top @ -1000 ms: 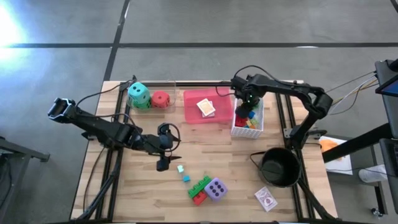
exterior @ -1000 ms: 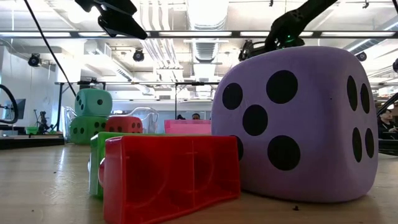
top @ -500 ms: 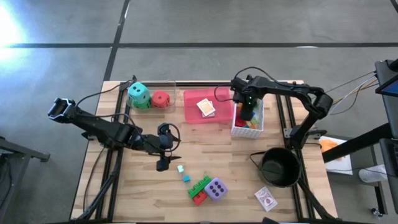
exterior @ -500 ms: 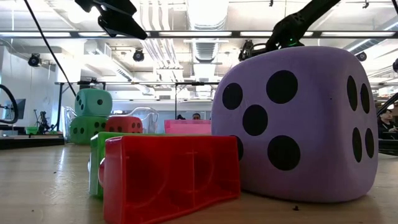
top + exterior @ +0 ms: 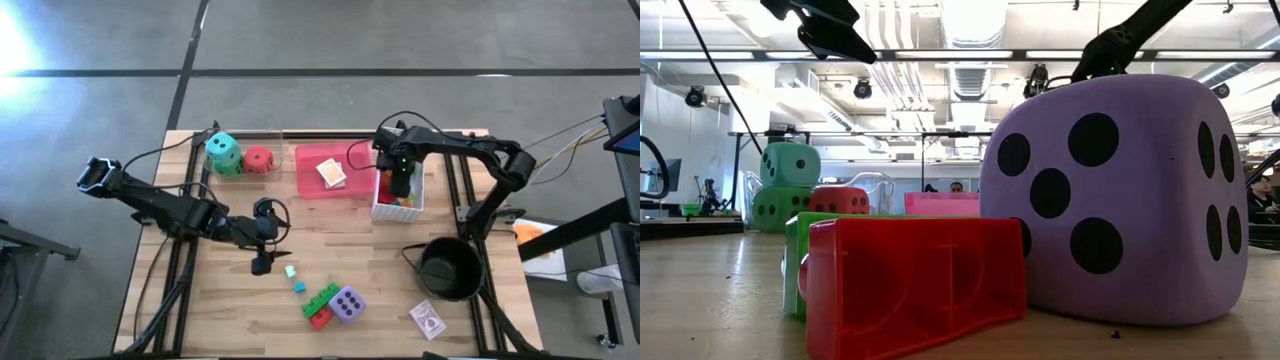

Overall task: Pick & Place Toys
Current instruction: Put the small green game piece into the white bin

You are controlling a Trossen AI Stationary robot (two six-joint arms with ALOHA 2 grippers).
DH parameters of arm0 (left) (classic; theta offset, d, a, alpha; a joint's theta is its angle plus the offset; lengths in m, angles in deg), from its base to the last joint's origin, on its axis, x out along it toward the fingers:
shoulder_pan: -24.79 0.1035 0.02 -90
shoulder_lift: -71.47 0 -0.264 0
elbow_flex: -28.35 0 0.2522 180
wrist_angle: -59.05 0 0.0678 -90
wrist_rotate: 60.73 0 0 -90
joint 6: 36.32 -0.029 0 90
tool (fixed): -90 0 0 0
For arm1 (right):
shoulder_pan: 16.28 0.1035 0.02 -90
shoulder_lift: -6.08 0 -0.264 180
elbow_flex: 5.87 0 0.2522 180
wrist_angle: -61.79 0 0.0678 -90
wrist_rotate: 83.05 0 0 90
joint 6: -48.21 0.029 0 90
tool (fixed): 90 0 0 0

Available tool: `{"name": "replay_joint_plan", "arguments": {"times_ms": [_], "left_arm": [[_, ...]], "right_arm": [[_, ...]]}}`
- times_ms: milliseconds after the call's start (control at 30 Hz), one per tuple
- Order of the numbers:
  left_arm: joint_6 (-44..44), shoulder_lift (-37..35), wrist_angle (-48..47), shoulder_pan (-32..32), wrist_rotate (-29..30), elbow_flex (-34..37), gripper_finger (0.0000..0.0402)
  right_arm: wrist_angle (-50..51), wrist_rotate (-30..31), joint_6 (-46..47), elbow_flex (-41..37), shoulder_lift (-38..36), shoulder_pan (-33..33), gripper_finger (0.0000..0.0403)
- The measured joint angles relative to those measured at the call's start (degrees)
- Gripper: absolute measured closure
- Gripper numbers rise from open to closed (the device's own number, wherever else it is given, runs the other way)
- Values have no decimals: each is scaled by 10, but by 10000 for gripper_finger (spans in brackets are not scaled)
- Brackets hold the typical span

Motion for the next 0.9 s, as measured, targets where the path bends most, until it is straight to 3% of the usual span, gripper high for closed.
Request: {"name": "replay_joint_plan", "arguments": {"times_ms": [467, 733, 900], "left_arm": [[-1, 0, 1, 0, 0, 0, 55], [-1, 0, 1, 0, 0, 0, 55], [-1, 0, 1, 0, 0, 0, 55]], "right_arm": [[1, -4, 8, -1, 0, 0, 307], [8, -10, 58, -1, 0, 1, 307], [10, -26, 88, 0, 0, 1, 271]]}}
